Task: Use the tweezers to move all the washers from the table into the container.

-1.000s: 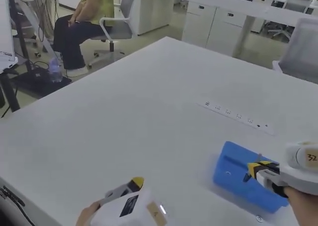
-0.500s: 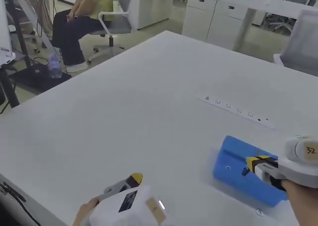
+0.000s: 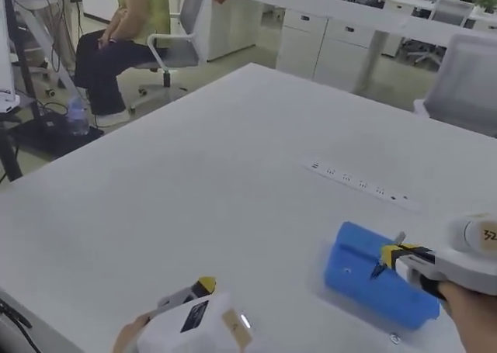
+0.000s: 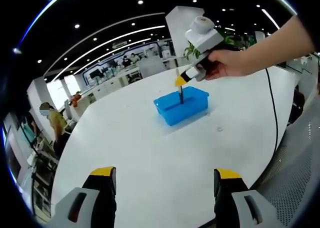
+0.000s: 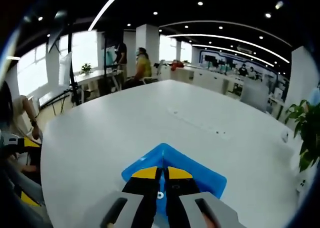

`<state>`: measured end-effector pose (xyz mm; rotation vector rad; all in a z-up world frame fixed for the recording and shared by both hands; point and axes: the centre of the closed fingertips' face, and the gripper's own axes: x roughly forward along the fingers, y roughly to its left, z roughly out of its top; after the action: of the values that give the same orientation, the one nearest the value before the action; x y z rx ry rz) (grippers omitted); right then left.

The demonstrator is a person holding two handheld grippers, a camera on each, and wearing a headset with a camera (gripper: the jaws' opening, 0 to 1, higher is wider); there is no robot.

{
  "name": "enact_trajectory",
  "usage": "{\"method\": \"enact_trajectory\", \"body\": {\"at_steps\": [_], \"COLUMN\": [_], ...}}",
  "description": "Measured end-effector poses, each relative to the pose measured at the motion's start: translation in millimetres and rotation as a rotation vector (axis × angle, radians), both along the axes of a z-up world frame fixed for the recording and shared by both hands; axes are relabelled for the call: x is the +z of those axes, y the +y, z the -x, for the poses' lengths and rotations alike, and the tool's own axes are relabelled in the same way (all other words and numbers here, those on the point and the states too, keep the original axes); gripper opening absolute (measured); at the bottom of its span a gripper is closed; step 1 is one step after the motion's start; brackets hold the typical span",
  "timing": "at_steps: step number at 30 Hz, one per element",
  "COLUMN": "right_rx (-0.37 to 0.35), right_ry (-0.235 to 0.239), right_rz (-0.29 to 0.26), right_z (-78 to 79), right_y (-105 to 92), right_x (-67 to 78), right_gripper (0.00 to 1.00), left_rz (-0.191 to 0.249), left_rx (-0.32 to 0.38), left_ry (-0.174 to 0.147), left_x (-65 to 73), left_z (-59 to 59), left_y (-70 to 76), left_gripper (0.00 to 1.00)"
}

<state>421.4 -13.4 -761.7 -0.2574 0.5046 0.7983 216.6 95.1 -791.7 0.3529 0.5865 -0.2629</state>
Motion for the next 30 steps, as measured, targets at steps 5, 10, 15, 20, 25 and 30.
{"method": "enact_trajectory", "body": {"at_steps": [5, 10, 15, 20, 25, 30], "right_rx": [0.015, 0.024, 0.024, 0.018, 0.019, 0.022], "right_ry": [-0.017, -0.014, 0.02, 0.052, 0.106, 0.131], "right_rz": [-0.033, -0.057, -0.074, -0.066, -0.053, -0.049], "right_z": [15.4, 32.2, 48.7, 67.1, 84.7, 95.9], "right_y": [-5.7, -12.5, -23.2, -35.3, -44.7, -46.9], "right_x": [16.0, 22.2, 17.1, 0.3, -24.9, -36.8], "right_gripper": [0.01, 0.01, 0.01, 0.01, 0.01, 0.01], "left_rz": [0.024, 0.029, 0.018, 0.018, 0.034, 0.026], "left_rx": [0.001, 0.004, 0.0, 0.002, 0.016, 0.014], "left_ry": [-0.031, -0.042, -0.039, -0.04, -0.065, -0.052], "left_x": [6.7, 8.5, 7.2, 7.3, 12.8, 9.9], "left_z": [-1.0, -1.4, -0.9, -1.0, -2.2, -1.8], "left_y": [-1.0, -0.6, -0.8, -0.5, 1.6, 1.3], "left_gripper": [0.84, 0.84, 0.83, 0.84, 0.84, 0.84]}}
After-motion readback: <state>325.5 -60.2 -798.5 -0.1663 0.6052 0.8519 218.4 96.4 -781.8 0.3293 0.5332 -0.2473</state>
